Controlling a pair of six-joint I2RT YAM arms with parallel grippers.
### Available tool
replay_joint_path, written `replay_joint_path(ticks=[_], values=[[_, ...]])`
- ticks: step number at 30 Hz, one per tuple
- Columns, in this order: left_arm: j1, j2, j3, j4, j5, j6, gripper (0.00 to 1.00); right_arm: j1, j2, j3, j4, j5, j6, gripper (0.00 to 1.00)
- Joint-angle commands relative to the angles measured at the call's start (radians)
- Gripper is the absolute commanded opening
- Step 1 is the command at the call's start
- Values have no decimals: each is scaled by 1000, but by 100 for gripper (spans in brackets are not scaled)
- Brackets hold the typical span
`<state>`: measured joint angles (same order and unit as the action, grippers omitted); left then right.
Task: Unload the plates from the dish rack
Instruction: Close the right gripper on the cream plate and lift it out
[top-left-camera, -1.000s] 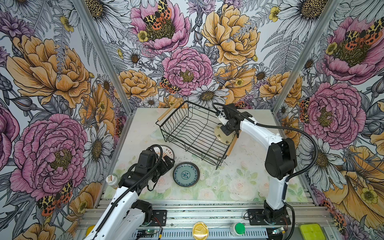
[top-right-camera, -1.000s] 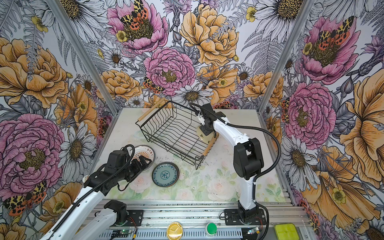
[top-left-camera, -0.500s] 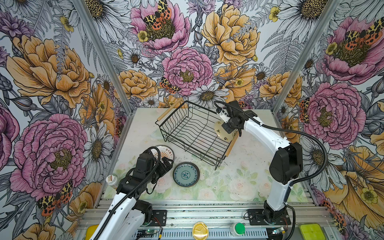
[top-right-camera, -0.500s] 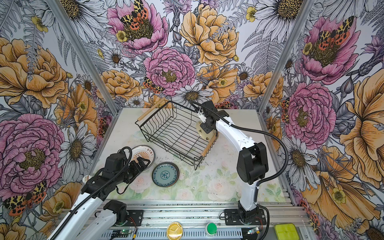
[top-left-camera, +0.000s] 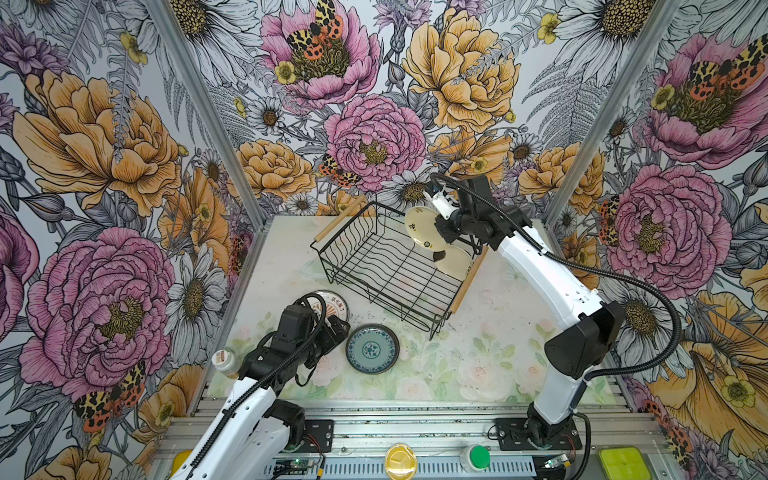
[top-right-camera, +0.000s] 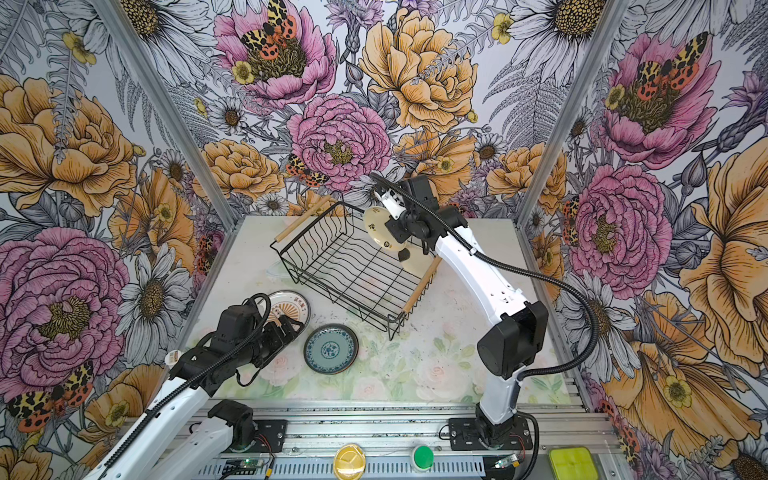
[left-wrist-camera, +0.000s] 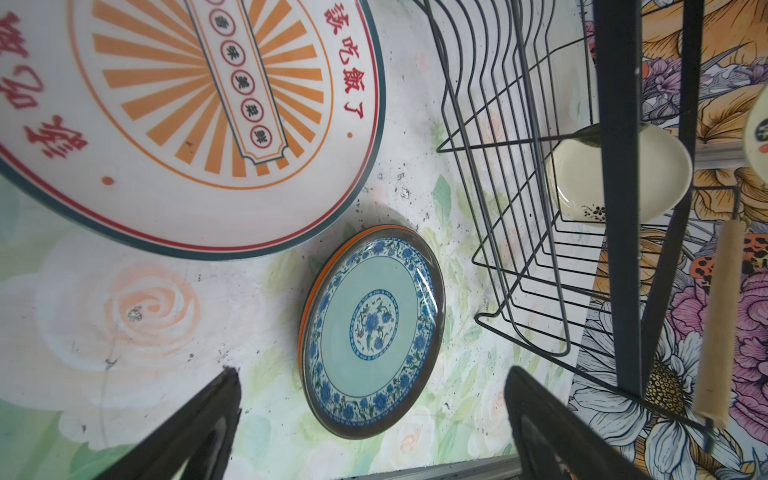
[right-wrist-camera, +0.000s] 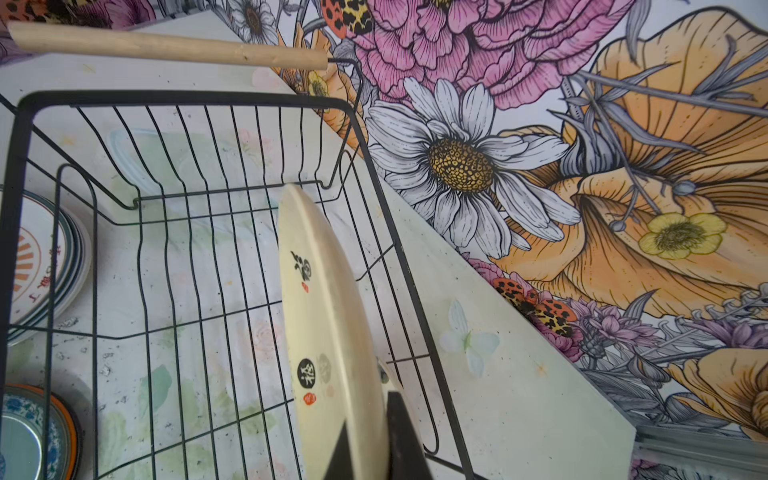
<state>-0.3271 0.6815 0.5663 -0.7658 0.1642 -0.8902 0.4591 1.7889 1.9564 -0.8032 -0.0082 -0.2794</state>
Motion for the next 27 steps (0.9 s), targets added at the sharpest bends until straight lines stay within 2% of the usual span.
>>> replay_joint_path(ticks=[1,4,9,16,20,27], values=[[-10,-10,21,17,-21,8,99,6,-108,-54,186,-87,71,0],[-17,4,30,17,-22,11,99,0,-203,-219,388,-173,179,0],[-33,28,46,21,-24,24,99,-16,-322,-492,679,-318,426,0],[-46,16,68,40,-13,40,99,-17,-405,-829,1122,-485,845,0],[-48,-11,68,61,-7,38,99,-1,-446,-916,1188,-490,971,0],[-56,-113,73,90,-9,38,99,11,-509,-934,992,-487,1152,0]])
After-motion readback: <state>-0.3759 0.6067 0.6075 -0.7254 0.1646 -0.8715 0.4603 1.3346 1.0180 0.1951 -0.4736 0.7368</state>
